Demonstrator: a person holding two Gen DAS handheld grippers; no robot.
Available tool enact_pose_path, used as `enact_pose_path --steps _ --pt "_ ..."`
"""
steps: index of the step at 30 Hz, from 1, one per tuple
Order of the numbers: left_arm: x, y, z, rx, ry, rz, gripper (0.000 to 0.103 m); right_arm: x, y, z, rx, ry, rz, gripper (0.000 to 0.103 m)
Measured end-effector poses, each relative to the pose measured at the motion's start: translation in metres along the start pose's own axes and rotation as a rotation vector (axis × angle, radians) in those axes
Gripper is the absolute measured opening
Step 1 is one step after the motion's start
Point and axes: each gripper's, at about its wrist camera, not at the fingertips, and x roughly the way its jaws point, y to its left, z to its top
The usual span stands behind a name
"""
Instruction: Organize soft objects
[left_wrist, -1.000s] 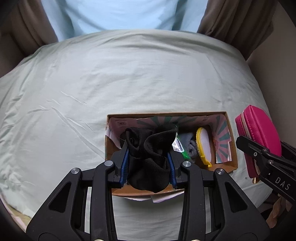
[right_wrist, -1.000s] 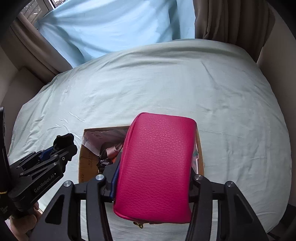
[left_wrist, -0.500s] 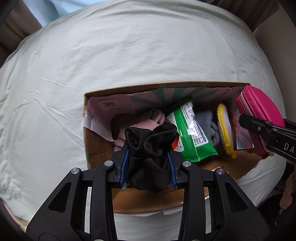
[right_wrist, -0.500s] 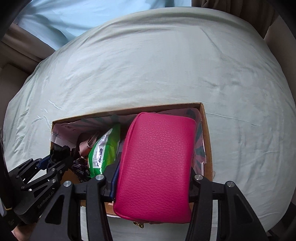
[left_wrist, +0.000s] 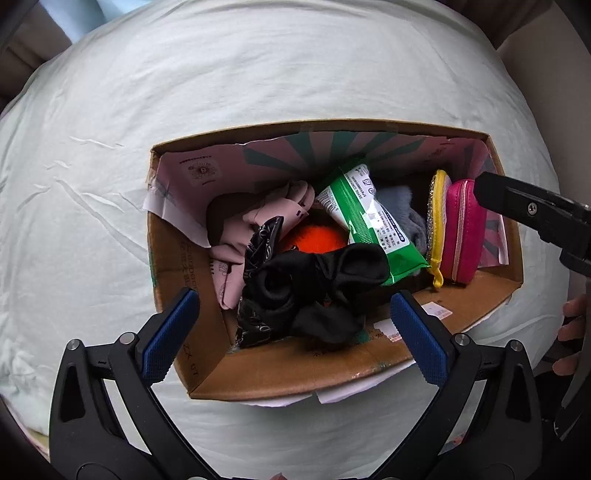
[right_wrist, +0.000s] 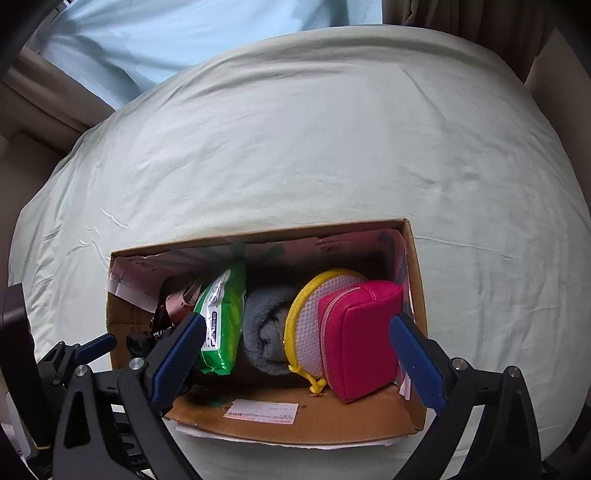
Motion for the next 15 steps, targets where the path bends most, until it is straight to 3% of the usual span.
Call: enact_pose_path --steps 8,15 --pt "-0.014 -0.005 -0.016 -0.002 -0.033 0.004 0.102 -0.015 0.001 -0.011 -0.013 -0.019 -0.027 0.099" --pt "-0.059 -0.006 -0.019 -0.029 -0.102 0.007 0.102 -0.055 0.002 -0.014 -0.050 -0.073 -0.012 0.099"
